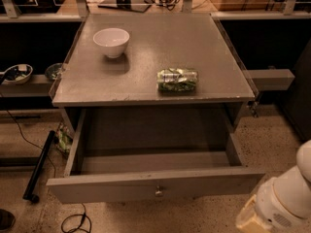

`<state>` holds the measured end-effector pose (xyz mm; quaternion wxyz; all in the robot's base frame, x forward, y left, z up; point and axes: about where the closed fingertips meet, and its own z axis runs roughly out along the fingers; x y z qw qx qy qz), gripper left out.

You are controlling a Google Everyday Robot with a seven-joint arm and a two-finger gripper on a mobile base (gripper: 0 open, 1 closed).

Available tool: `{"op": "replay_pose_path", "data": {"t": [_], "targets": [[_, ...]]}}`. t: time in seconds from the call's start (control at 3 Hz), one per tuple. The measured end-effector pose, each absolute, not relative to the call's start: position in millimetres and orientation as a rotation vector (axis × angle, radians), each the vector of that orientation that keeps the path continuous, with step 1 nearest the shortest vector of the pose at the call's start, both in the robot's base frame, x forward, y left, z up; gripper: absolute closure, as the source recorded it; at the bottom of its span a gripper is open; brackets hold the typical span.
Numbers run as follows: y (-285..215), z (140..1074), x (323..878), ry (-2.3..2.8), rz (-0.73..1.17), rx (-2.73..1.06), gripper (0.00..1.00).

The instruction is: Close top drawer

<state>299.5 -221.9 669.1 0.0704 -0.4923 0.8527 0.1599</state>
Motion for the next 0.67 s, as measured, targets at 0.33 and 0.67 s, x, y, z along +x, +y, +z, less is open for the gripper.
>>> {"op": "replay_pose_path", "data": {"t": [0.33, 0.67], "targets": [[-210.2, 663.4, 317.8, 2.525, 0.495, -1.477, 1.00], [-187.4, 660.3, 349.6, 2.424, 0.520, -1.528, 1.00]]}}
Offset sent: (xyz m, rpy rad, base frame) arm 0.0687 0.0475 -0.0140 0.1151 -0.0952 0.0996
